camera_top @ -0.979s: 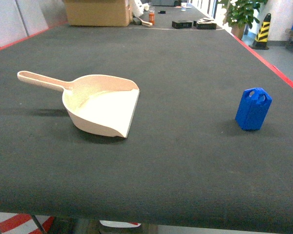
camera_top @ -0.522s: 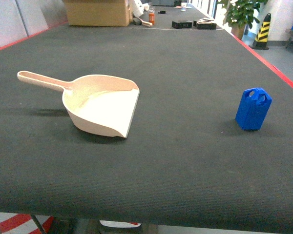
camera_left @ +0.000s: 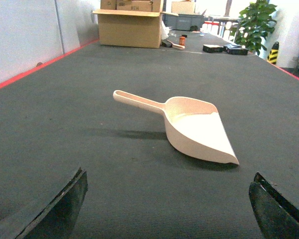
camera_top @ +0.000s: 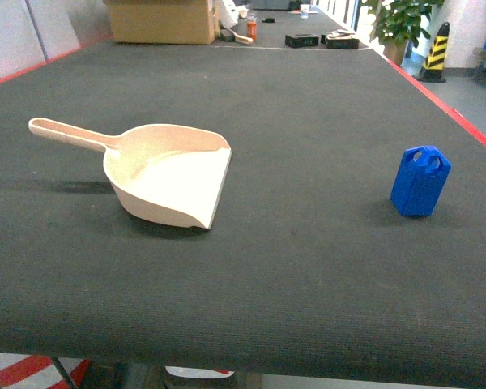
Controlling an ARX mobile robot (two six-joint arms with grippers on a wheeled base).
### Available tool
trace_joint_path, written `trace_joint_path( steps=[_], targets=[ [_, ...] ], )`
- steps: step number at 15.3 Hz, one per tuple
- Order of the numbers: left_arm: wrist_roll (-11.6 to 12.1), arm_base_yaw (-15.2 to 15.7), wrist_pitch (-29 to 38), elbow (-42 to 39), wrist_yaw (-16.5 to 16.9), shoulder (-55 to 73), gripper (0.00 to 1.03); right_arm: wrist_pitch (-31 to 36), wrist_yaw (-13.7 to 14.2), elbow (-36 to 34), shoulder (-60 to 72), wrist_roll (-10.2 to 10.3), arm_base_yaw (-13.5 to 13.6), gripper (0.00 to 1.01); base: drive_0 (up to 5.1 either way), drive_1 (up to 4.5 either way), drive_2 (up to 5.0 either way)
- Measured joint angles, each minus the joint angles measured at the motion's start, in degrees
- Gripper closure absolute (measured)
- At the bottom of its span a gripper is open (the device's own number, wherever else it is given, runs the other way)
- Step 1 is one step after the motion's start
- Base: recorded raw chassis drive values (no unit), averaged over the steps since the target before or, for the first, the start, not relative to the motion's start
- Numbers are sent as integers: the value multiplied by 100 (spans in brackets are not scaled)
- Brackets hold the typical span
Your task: Place part in tray to right shelf
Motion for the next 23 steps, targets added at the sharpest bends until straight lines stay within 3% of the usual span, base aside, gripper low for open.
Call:
trace_joint_path(
  steps=[9,10,12,14,16,17,20,21,22,23],
  targets=[
    [-61,-9,-131,17,-37,28,5,0,-2,0,0,0,0,3,0,0,0],
    [-369,31,-527,155,-7,286,5,-4,0,0,0,0,0,3,0,0,0],
    [-1113,363,-59,238,457,1250,5,4,-2,2,0,0,0,3,0,0,0],
    [-2535,426,1762,313,962,3099,5,2,-2,2,0,0,0,3,0,0,0],
    [-3633,409,3648,684,1351,5259,5,2,0,0,0,0,0,3,0,0,0],
    [-4194,363,4411,1023,1349,6404,5,2,-2,0,0,-2,0,3,0,0,0],
    [-5265,319,5637,2330,1078,9020,5,2,0,0,0,0,0,3,0,0,0],
    [-5466,286,5528,2791,946,9619,5,2,-2,0,0,0,0,3,0,0,0],
    [-5469,284,4937,3073,911,9774,5,2,0,0,0,0,0,3,0,0,0],
    [-5466,284,4865,3088,925,9744,5,-2,0,0,0,0,0,3,0,0,0]
  ],
)
